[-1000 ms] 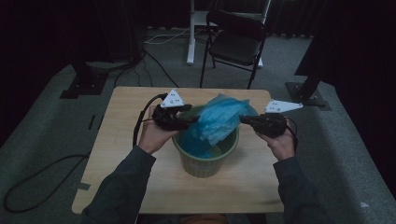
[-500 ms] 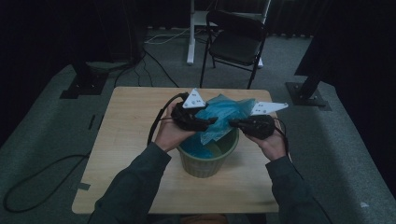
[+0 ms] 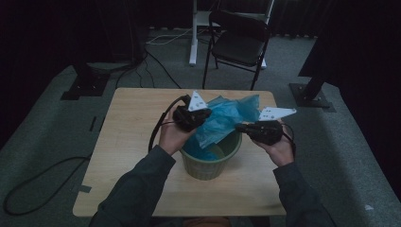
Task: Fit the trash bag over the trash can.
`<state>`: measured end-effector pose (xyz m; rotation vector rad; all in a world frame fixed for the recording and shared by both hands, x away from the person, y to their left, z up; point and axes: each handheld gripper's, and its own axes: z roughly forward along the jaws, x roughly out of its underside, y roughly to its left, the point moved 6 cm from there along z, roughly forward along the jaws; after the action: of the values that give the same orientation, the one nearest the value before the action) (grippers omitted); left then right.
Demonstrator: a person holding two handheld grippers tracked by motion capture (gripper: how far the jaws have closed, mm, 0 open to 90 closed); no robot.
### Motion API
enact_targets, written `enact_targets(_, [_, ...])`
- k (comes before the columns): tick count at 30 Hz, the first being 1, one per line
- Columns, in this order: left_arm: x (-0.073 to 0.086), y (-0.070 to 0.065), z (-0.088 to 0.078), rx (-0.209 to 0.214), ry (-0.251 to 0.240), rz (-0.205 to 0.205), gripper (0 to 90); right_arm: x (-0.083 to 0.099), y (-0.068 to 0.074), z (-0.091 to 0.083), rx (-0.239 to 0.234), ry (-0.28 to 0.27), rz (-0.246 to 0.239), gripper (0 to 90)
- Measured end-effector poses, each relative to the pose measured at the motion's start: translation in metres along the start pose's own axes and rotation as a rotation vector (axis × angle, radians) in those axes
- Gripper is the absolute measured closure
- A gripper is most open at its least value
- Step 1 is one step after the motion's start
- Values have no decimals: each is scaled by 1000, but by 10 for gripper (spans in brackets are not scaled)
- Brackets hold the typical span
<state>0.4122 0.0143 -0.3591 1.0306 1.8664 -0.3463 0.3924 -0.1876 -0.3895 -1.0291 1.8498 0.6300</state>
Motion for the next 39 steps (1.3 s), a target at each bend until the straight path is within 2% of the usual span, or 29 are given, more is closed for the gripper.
enact_targets(5, [24,18,-18,-7,-8,-63,889,15,-3,-7,16,19,13,900])
enact_targets(10, [46,30,-30,-4,-15,-125,888,21,-1,-16,19,16,21,900])
enact_targets(15, [65,37,-38,-1,-19,-179,885,25,4,-23,15,19,10,900])
enact_targets(18, [71,40,-40,-7,-13,-189,885,26,7,-25,13,22,4,900])
enact_targets(19, [77,42,-43,-3,-14,-214,885,28,9,-27,12,22,4,900])
enact_targets(22, [84,45,-47,-14,-9,-224,883,29,11,-28,12,23,-1,900])
enact_targets(29, [92,52,-56,-22,-16,-259,865,34,10,-30,15,28,6,900])
enact_targets(35, [86,55,-63,-39,-46,-264,747,33,11,-31,16,23,4,900])
enact_targets(36, [81,55,-66,-27,-70,-257,747,32,11,-31,14,21,3,900])
enact_targets(39, [69,51,-68,-13,-93,-214,632,29,13,-31,8,16,-9,900])
